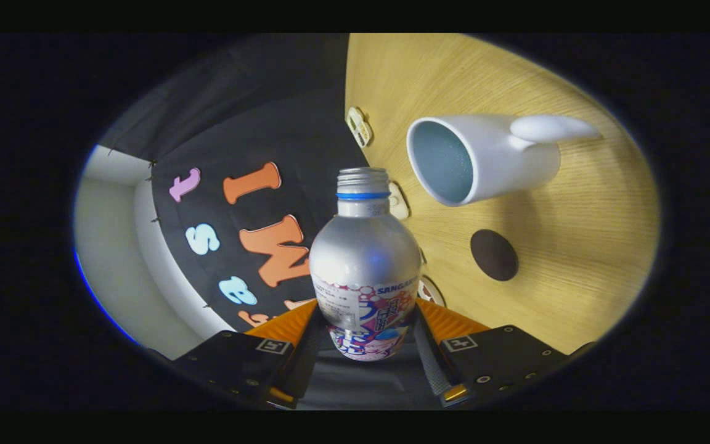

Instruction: Take the bottle from table, then pour the juice into the cup, finally place the bottle on the coaster

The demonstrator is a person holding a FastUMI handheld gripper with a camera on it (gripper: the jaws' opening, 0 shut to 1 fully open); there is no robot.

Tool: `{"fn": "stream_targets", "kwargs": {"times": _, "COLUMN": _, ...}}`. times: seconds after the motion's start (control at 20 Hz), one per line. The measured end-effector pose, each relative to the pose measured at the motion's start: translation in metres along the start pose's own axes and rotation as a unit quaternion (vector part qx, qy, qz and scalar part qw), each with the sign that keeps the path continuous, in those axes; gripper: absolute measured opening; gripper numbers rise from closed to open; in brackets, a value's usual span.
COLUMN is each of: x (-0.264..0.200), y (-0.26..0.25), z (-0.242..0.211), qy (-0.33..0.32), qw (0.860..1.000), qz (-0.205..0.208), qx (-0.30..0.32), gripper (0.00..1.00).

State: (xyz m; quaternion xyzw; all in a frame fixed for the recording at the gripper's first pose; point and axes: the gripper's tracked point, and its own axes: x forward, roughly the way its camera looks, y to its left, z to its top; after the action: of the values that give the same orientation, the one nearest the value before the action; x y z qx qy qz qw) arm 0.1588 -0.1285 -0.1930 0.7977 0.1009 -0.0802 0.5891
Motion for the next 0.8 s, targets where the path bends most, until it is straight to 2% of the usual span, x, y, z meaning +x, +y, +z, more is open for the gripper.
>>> {"fn": "stream_targets", "kwargs": {"times": 0.2, "x": -0.002, "y": -0.002, "z": -0.001, "qy": -0.009, "qw": 0.992, "qz": -0.005, "qx": -0.123, "gripper": 0.74}}
{"fn": "stream_targets", "kwargs": {"times": 0.4, "x": 0.002, "y": 0.004, "z": -0.003, "qy": -0.020, "qw": 0.964, "qz": -0.012, "qx": -0.263, "gripper": 0.74}}
{"fn": "stream_targets", "kwargs": {"times": 0.55, "x": 0.006, "y": 0.011, "z": -0.011, "qy": -0.027, "qw": 0.929, "qz": -0.009, "qx": -0.369, "gripper": 0.74}}
{"fn": "stream_targets", "kwargs": {"times": 0.8, "x": 0.009, "y": 0.038, "z": -0.009, "qy": -0.075, "qw": 0.852, "qz": -0.001, "qx": -0.519, "gripper": 0.75}}
